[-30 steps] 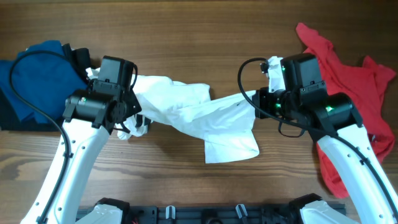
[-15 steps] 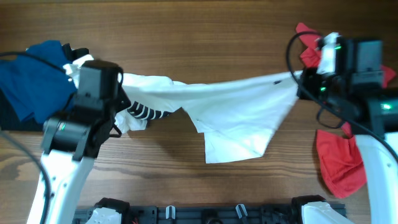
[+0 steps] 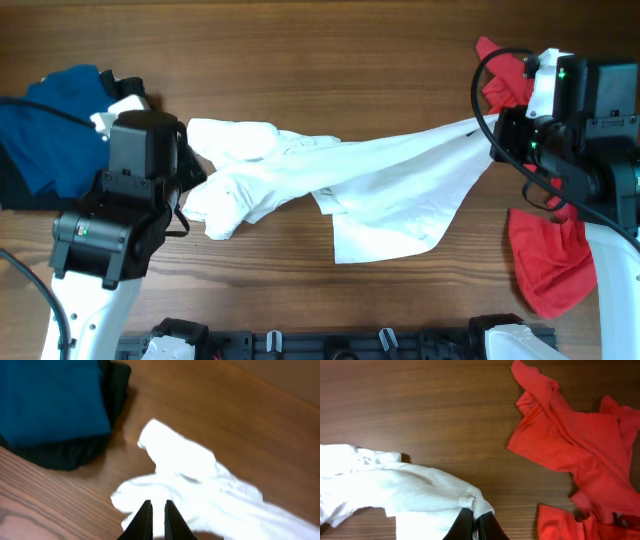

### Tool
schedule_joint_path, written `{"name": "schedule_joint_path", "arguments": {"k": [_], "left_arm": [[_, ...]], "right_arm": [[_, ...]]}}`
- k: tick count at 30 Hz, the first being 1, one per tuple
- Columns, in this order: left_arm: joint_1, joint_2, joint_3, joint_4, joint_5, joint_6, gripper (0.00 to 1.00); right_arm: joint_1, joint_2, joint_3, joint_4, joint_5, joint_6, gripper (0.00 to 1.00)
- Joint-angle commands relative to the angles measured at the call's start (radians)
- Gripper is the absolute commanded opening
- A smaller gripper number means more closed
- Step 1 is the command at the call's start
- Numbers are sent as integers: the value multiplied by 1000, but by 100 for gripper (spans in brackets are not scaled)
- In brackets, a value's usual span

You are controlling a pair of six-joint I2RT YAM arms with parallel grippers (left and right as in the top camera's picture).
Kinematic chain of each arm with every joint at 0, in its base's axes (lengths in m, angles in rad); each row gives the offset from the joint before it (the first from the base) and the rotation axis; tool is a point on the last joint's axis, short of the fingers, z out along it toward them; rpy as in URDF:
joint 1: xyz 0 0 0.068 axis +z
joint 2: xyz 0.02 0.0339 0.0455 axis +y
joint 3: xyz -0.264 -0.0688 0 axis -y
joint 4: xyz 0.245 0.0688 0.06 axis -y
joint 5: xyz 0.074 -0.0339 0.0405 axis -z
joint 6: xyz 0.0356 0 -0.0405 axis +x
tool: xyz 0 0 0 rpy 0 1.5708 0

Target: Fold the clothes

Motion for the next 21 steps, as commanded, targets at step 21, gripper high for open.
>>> {"name": "schedule_joint_path", "arguments": {"k": [21], "left_arm": [[6, 447, -187, -71, 323, -44, 30]], "right_arm": [[-17, 101, 11, -77, 228, 47, 4]]}}
